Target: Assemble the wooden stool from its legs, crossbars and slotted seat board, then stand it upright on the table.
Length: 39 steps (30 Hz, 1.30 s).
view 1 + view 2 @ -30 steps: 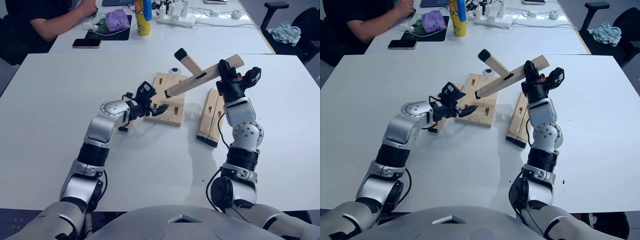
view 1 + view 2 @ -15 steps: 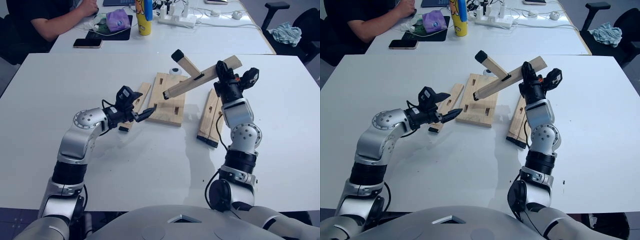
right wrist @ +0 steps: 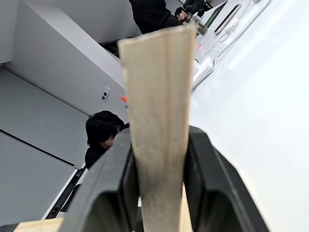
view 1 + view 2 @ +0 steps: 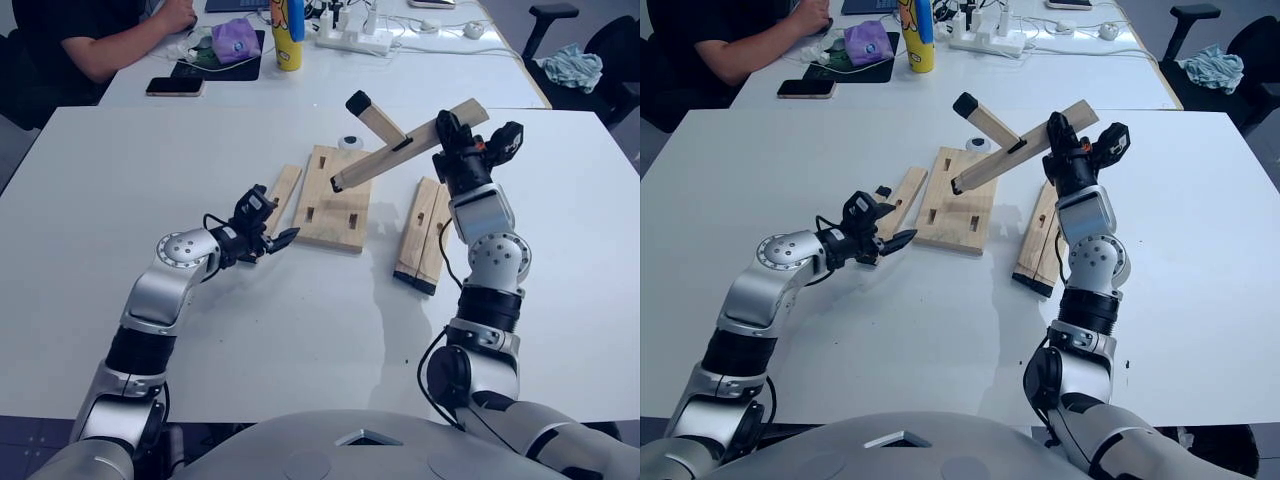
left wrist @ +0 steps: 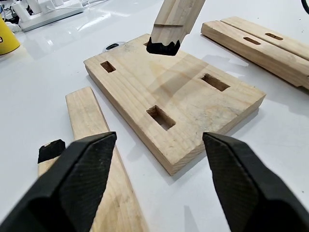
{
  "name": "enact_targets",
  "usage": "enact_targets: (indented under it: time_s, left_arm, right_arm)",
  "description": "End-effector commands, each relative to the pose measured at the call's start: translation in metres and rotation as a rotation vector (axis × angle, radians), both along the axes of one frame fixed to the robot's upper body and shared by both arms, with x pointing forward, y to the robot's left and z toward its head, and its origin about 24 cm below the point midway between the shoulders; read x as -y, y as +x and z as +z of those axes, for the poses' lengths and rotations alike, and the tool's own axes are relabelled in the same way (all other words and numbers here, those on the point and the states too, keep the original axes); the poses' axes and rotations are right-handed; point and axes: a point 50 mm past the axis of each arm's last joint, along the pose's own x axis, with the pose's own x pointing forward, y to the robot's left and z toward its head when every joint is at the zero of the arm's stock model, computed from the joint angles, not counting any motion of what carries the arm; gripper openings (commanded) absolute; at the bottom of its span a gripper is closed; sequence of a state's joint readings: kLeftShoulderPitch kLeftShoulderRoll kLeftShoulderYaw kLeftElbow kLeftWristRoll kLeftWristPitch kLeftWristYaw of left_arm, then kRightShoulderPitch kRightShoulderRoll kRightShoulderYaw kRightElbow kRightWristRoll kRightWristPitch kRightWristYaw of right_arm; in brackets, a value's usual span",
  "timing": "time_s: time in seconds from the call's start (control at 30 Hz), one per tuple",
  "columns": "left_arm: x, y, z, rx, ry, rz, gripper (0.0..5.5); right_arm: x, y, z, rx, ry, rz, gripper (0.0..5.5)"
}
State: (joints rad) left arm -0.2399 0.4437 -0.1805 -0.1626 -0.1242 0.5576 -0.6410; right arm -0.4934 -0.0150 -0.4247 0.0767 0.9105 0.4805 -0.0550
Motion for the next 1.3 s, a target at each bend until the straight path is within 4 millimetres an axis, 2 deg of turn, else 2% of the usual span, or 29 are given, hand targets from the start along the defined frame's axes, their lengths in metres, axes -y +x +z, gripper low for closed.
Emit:
enact_targets:
  time_s: [0.03,0.23,0.47,0.67,0.9,1.3]
  left_arm:
    - [-0.003,0.001,-0.004,0.000,0.079,-0.019,2.62]
    - [-0.002,0.000,-0.015,-0.019,0.191,-0.051,1.79]
    - [-0.004,0.010,-0.020,-0.019,0.307,-0.048,0.85]
    - [0.010,0.015,-0.025,-0.037,0.297,-0.084,0.02]
    - [0.024,0.019,-0.029,-0.052,0.285,-0.115,0.00]
    - [0.055,0.027,-0.018,-0.027,0.203,-0.146,0.00]
  right_arm:
    - [-0.002,0.005,0.011,0.036,-0.012,0.016,1.04]
    - [-0.004,0.005,0.013,0.045,-0.017,0.015,1.04]
    - [-0.006,0.005,0.014,0.051,-0.023,0.020,1.04]
    - [-0.009,0.005,0.013,0.049,-0.023,0.030,1.04]
    - [-0.010,0.006,0.014,0.050,-0.026,0.037,1.04]
    - [-0.009,-0.005,0.018,0.066,-0.145,0.026,1.04]
